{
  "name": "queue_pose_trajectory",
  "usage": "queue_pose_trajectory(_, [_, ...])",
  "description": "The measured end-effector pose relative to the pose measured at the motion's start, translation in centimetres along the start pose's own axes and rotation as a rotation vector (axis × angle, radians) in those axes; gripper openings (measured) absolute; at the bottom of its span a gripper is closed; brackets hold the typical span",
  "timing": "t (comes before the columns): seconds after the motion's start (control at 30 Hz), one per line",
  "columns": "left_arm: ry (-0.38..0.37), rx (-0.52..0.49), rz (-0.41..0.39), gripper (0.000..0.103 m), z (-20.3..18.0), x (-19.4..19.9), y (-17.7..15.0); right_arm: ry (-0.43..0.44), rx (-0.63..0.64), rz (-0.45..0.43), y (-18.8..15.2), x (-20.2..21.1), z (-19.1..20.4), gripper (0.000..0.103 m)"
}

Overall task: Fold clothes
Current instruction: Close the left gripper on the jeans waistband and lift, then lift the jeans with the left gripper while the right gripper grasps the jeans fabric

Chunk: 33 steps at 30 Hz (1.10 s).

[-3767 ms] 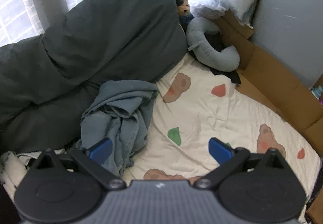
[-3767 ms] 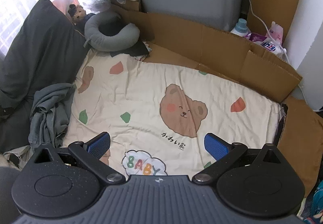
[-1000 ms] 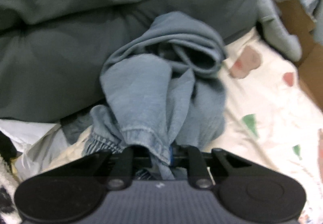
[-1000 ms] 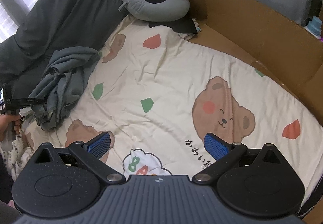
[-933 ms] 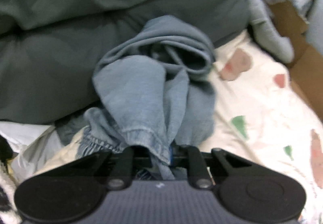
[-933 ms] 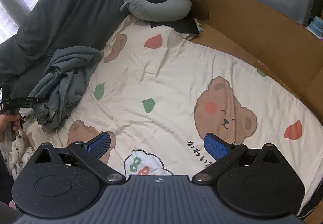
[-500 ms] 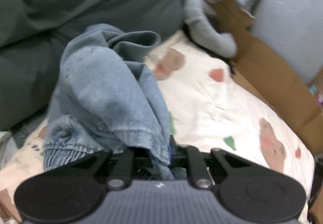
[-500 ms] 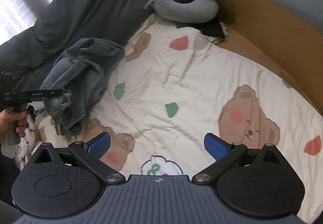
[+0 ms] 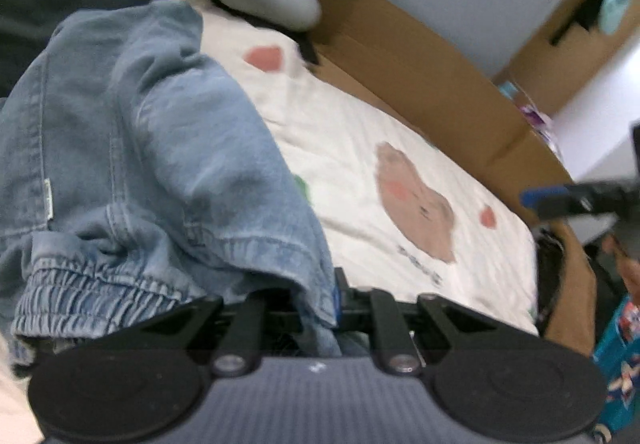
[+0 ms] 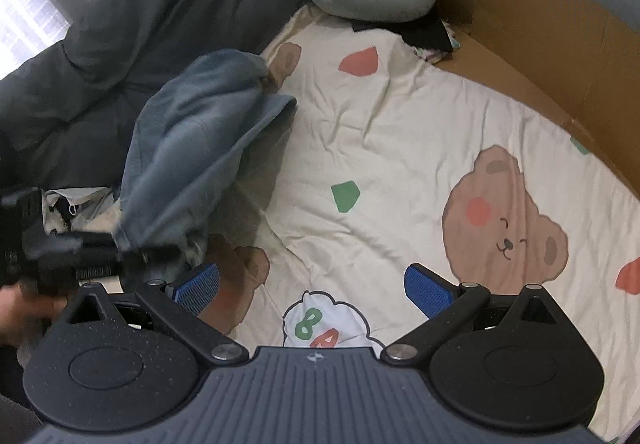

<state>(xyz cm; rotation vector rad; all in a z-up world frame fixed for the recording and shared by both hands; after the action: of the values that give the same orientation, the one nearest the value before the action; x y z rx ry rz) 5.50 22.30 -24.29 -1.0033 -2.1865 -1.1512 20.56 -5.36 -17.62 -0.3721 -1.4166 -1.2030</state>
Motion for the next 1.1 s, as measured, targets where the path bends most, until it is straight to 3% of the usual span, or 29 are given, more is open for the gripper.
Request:
queue_pose_trajectory(0.37, [-0.149,0.022,0.053,0.012,-3.3,-1.8,-2.2,0.085,-0.004,0.069,-0.6,-2.7,0.7,0.102])
queue_pose_trajectory(0.47, [-0.18,-0.016,0.062,0.012,-4.3,-1.1,-1.8,0.092,-0.01,0.086,-0.8,-2.9,0.5,0.102])
queue_pose_trajectory(0.87, [-0.289,-0.081,0.044,0.012,-6.5,6.3,1.1,0.14,-0.058,0.091,-0.9,-3.5,0.1,0.102])
queue_pose_trajectory(1.1, [-0.324,-0.134,0.059,0.012,-8.7,9.6,1.1,0.217,-0.17,0.073,0.7,-4.8,0.4,0.102])
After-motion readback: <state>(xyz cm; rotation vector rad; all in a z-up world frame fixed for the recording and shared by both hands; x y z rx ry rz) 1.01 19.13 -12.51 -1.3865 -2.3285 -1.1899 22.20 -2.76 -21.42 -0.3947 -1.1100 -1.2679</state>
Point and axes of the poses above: each gripper's, at about its wrist camera, not at the fingertips, and x roughly against the way its jaws point, z to its left, y to its top, the point moved 1 cm from there along -x, roughly the way its jaws point, and after that the axes turned 9 degrees about -y, right-handed, at the moved point
